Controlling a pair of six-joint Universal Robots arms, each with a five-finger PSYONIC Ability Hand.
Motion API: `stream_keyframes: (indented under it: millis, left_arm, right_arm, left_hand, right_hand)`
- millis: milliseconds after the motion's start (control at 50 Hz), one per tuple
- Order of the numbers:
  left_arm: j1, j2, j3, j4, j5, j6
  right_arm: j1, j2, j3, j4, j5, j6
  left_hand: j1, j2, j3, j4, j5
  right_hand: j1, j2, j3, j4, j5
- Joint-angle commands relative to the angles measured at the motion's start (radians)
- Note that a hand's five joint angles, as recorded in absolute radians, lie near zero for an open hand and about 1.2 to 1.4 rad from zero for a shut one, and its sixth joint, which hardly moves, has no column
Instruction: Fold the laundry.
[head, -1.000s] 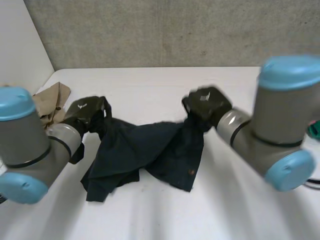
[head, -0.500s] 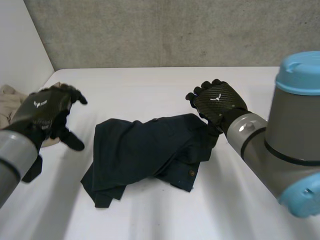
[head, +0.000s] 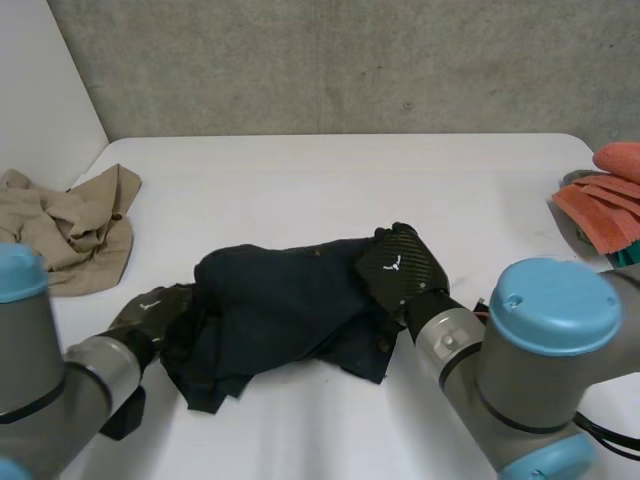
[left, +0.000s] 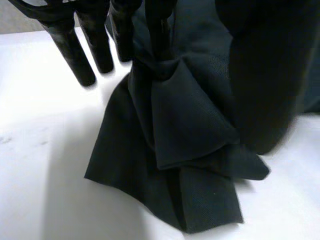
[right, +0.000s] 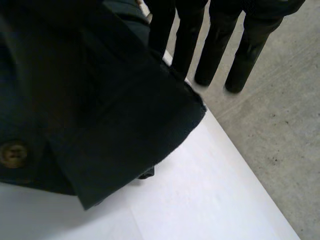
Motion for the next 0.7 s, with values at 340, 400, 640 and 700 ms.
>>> stream_keyframes:
  millis: [340,400,640,700]
  left_arm:
    - [-0.004,0.486,0.361,-0.047,-0.054,0.16]
    - [0.019,0.538,0.457,-0.14,-0.062,0.153]
    - [0.095,0.556,0.727,-0.306,-0.057,0.102]
    - [0.112,0.488,0.747,-0.297,-0.053,0.096]
  right_arm:
    - [-0.098,-0.317,-0.46,0.445,-0.093,0.095]
    - [-0.105,-0.356,-0.564,0.566,-0.108,0.151]
    - [-0.171,-0.469,-0.675,0.666,-0.209,0.283]
    - [-0.188,-0.416,-0.675,0.657,-0.209,0.322]
  left_hand:
    - [0.917,0.985,1.002,1.001,0.995]
    - [0.917,0.985,1.002,1.001,0.995]
    - [0.917,0.985,1.002,1.001,0.995]
    - [0.917,0.985,1.002,1.001,0.995]
  right_hand:
    - [0.737,0.738,0.74,0.758,0.755]
    - [0.737,0.738,0.74,0.758,0.755]
    - [0.737,0.738,0.74,0.758,0.755]
    - [0.737,0.738,0.74,0.758,0.755]
